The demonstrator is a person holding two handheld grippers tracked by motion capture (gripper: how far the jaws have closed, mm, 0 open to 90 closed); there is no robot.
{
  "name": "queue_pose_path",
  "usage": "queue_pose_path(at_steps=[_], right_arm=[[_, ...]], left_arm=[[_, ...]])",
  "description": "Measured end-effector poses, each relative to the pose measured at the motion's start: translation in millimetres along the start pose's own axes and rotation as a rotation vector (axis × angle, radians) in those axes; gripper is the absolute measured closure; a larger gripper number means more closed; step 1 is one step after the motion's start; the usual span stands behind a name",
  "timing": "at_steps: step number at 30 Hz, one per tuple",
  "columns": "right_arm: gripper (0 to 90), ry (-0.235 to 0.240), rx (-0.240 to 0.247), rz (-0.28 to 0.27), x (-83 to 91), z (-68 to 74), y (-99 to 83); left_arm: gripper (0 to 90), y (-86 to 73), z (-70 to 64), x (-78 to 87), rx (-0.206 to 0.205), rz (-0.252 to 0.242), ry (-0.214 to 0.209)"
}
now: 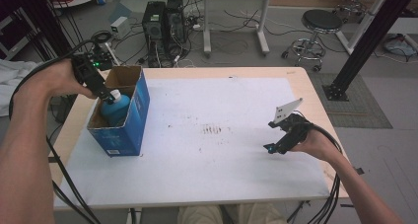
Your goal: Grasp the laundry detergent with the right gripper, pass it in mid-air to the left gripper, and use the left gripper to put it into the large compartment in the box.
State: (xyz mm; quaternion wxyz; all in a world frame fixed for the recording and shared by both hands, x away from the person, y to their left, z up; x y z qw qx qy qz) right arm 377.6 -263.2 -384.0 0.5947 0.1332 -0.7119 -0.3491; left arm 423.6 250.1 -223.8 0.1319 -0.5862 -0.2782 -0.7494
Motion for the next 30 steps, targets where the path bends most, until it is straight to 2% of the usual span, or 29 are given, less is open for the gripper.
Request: queue_pose_path(at_steps=[7,11,12,13,14,16,21,25,30], right_arm=[[13.0,0.004,0.004,0.003,-1.6,1.1,1.7],[13.0,0.003,0.003,0.004,-1.4,1.3,1.9],[13.0,0.003,0.004,0.005,-1.4,1.2,1.9],[13.0,0.003,0.004,0.005,-1.4,1.2,1.9],[13.0,0.003,0.004,0.005,-1.5,1.3,1.9],[13.0,0.003,0.004,0.007,-1.6,1.3,1.9],[13.0,0.002,0.004,0.008,-1.7,1.5,1.9],[13.0,0.000,0.007,0.010,0.2,1.3,2.6],[13.0,-0.005,0.011,0.010,2.1,-0.3,4.5]], left_arm=[[22.9,27.0,-18.5,10.6,-0.089,-0.012,0.016],[22.9,46.6,-35.3,11.2,-0.149,-0.020,0.014],[22.8,57.3,-44.7,9.7,-0.173,-0.030,0.002],[22.8,57.3,-44.7,9.7,-0.173,-0.030,0.002],[22.8,62.8,-49.5,8.2,-0.197,-0.032,0.002],[20.2,73.4,-59.9,3.4,-0.217,-0.031,-0.006],[17.9,96.2,-83.6,-11.7,-0.274,-0.040,-0.064],[17.7,108.0,-99.4,-24.5,-0.299,-0.043,-0.093],[17.6,117.1,-113.7,-38.5,-0.320,-0.041,-0.103]])
Point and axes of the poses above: each handheld gripper's, and its own axes: x roughly backward along the jaws, y roughly out of its top, z roughly to its left, the point moved 2 cm from there along -x, roughly forward along the jaws, and after that the axes turned 5 degrees about -z, right-handed, at the moved point
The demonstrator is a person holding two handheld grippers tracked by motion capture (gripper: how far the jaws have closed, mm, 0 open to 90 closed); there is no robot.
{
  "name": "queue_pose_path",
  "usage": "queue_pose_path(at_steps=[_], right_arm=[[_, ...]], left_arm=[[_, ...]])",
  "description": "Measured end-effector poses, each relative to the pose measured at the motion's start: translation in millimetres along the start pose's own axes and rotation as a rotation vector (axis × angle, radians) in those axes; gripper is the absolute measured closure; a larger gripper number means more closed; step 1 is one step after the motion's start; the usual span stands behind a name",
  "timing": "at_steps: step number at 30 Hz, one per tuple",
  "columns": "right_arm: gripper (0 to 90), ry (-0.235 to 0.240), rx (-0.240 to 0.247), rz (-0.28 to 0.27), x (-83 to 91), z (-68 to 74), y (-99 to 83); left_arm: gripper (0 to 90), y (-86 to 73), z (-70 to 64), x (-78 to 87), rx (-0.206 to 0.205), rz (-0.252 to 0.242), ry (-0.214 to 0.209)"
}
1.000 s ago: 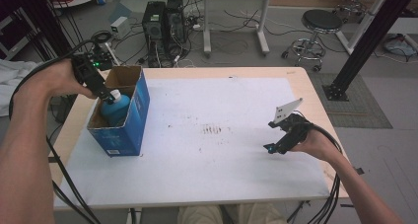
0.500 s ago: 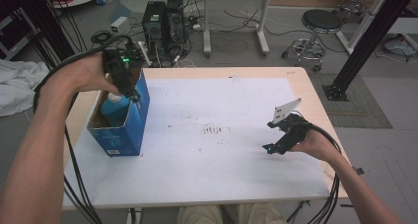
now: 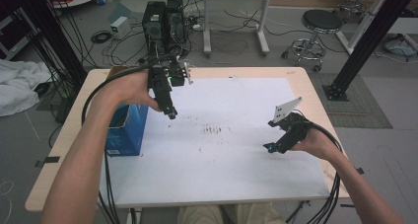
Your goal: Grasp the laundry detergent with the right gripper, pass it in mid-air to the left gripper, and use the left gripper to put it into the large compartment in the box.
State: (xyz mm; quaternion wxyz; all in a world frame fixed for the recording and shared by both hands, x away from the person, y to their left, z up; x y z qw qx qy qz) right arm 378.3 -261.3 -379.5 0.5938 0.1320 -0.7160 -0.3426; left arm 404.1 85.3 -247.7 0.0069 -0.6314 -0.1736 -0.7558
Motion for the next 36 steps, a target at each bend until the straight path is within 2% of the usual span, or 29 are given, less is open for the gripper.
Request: queue_pose_path(at_steps=[8,25,30,36], right_arm=[[13.0,-0.012,0.006,0.000,4.1,-2.3,4.7],[13.0,-0.024,0.005,0.005,6.8,-7.3,8.5],[13.0,-0.028,0.009,0.009,8.3,-7.7,8.9],[13.0,-0.030,0.007,0.012,8.5,-7.0,9.0]], left_arm=[[17.6,10.4,-16.2,-28.7,-0.016,0.021,0.008],[17.6,5.7,-33.4,-81.3,-0.007,0.012,-0.011],[17.6,5.1,-36.4,-89.5,-0.003,0.012,-0.019],[17.7,5.2,-37.8,-90.8,-0.006,0.010,-0.019]])
Point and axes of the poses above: each handheld gripper's, and its own axes: x roughly backward along the jaws, y roughly out of its top, z roughly to its left, the point moved 2 cm from there along -x, roughly forward along the jaws, and after that the axes turned 5 degrees about -z, right-handed, at the moved point
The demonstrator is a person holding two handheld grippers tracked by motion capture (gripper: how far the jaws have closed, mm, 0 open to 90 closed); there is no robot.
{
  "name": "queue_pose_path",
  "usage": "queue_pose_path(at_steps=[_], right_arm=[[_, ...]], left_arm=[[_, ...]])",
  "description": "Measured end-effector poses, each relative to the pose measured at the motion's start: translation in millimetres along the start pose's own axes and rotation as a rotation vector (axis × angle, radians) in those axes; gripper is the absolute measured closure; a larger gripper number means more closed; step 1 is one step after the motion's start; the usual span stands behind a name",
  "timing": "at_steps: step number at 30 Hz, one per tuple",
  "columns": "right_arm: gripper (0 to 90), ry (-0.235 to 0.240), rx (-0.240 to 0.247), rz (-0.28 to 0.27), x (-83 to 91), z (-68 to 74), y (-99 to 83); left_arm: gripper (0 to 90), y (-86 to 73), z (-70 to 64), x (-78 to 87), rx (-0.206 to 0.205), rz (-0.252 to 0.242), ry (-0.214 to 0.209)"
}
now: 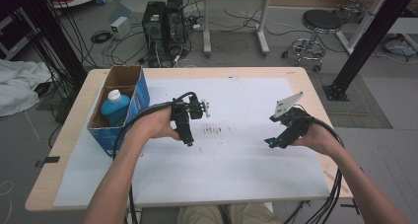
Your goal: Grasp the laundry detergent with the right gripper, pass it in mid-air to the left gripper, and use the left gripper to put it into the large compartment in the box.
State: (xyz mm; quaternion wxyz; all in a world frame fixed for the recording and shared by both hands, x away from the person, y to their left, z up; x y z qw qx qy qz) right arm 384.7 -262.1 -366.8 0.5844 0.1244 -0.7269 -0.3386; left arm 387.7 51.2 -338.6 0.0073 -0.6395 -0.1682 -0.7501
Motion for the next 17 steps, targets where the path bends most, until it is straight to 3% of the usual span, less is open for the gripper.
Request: queue_pose_path(at_steps=[17], right_arm=[[13.0,-0.011,0.005,0.005,0.6,3.9,1.3]], left_arm=[[17.6,-1.7,-1.7,-1.0,0.005,-0.019,-0.004]])
Point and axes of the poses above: each handheld gripper's, and its own axes: x roughly backward along the jaws, y roughly out of its top, z roughly to its left, the point moved 2 cm from there along -x, roughly forward along the jaws, and after that the axes turned 5 degrees about -z, right-handed, at the moved point
